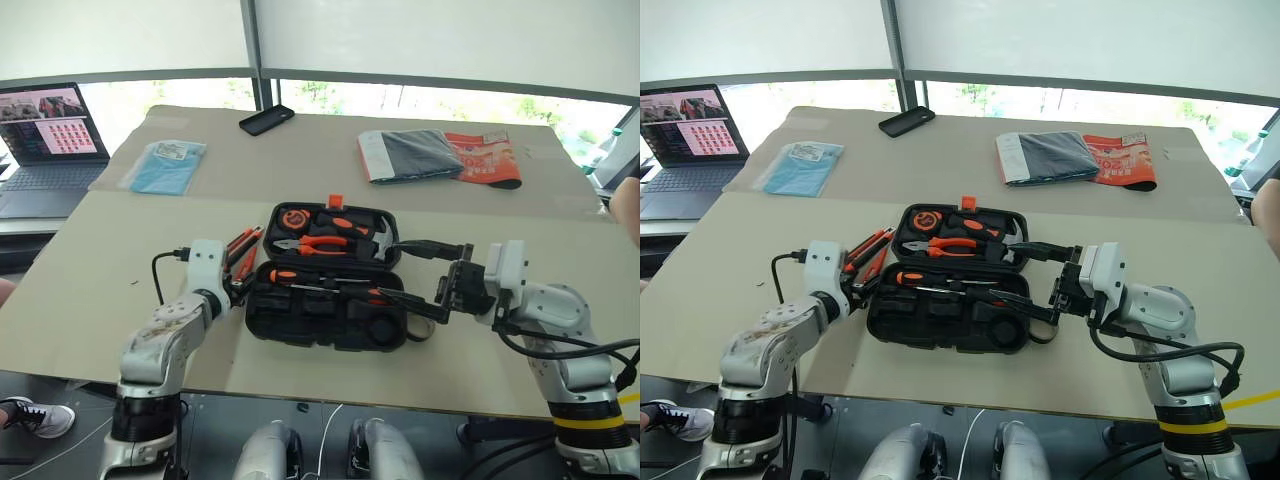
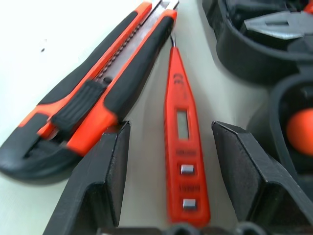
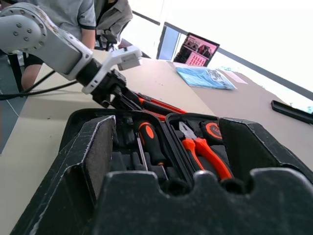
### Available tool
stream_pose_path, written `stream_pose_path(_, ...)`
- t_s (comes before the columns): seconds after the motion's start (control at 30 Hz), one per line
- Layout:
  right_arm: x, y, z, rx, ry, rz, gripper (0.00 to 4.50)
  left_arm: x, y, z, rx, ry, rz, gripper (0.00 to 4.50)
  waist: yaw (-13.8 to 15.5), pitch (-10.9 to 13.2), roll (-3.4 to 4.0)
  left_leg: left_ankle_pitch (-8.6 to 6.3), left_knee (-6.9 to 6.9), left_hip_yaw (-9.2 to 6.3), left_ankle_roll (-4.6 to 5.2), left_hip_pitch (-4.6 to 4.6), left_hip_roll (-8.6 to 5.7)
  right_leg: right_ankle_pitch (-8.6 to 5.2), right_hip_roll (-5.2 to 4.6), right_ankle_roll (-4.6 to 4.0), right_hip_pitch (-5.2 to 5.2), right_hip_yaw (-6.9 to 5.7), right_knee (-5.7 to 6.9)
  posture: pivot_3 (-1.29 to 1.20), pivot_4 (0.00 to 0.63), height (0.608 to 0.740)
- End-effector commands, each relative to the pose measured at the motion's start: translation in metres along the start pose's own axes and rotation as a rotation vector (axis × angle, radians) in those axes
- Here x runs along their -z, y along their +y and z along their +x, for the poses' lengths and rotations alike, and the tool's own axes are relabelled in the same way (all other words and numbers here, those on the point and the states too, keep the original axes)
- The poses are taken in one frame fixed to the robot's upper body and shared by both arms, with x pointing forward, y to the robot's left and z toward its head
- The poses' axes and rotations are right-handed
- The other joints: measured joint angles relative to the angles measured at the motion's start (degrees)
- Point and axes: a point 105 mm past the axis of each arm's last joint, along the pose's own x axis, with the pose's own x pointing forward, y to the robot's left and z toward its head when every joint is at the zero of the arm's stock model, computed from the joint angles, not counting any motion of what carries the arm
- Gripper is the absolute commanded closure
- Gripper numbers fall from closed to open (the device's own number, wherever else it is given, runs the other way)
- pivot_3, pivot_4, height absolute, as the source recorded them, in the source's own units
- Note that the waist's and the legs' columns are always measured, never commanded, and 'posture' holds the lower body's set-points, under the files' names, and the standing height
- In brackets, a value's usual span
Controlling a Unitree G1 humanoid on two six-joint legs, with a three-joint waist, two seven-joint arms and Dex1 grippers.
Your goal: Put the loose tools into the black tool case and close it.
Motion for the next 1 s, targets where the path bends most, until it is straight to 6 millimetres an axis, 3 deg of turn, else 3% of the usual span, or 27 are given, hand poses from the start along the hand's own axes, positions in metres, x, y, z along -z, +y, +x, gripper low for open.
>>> stream_pose_path(0.03,-0.011,-0.001,0.001,-0.006,-0.03,-0.02,0.61,-0.005,-0.008,0.005,0.015,0.004,0.004,1.67,0.0,0.0,0.0,0.0,0.01,0.01,0.08,-0.02,-0.02,0.02,-0.07,0.03,0.0,0.01,-0.01,0.0,0.15,0.74)
stream_pose_path(0.2,-0.013,0.001,0.003,-0.034,-0.036,-0.032,0.61,-0.005,-0.013,0.012,0.034,0.026,-0.001,1.67,0.1,0.0,0.0,0.02,0.02,0.0,0.15,-0.04,-0.04,0.05,-0.1,0.07,0.01,0.01,-0.06,0.0,0.15,0.74)
stream_pose_path(0.33,-0.019,-0.001,0.005,-0.046,-0.062,-0.05,0.61,-0.003,-0.014,0.014,0.044,0.05,0.004,2.59,0.0,0.0,0.0,0.04,0.04,0.0,0.13,-0.03,-0.05,0.06,-0.1,0.1,0.03,0.0,-0.04,0.0,0.15,0.74)
stream_pose_path(0.47,-0.021,-0.001,0.005,-0.05,-0.066,-0.058,0.61,0.001,-0.009,0.009,0.05,0.061,-0.005,4.01,0.1,0.0,0.0,0.04,0.04,-0.02,0.14,-0.04,-0.05,0.06,-0.09,0.1,0.04,-0.02,-0.06,0.0,0.15,0.74)
stream_pose_path(0.57,-0.02,0.0,0.005,-0.053,-0.063,-0.055,0.61,-0.006,-0.01,0.0,0.108,0.009,-0.036,4.03,-0.3,0.0,0.0,0.02,0.04,0.0,0.19,-0.05,-0.05,0.07,-0.11,0.1,0.04,0.02,-0.11,0.0,0.15,0.74)
stream_pose_path(0.73,-0.021,0.001,0.003,-0.054,-0.062,-0.052,0.61,-0.037,-0.001,-0.028,0.262,-0.184,-0.014,4.03,-0.8,0.0,-0.06,0.05,0.03,0.0,0.17,-0.1,0.01,0.06,-0.15,0.07,-0.07,0.02,-0.14,0.0,0.15,0.74)
stream_pose_path(0.9,-0.024,0.001,-0.003,-0.045,-0.053,-0.052,0.61,-0.052,0.012,-0.058,0.431,-0.273,0.157,4.03,-1.3,0.0,-0.05,-0.01,0.0,-0.03,-0.2,-0.11,0.06,0.04,-0.11,0.04,-0.13,0.0,-0.08,0.0,0.15,0.74)
stream_pose_path(1.0,-0.027,-0.002,-0.009,-0.031,-0.036,-0.059,0.61,-0.062,0.001,-0.075,0.603,-0.335,0.292,4.03,-1.2,0.0,-0.05,-0.15,0.02,-0.03,-0.38,-0.11,0.04,0.05,-0.15,0.05,-0.1,-0.01,-0.1,0.0,0.15,0.74)
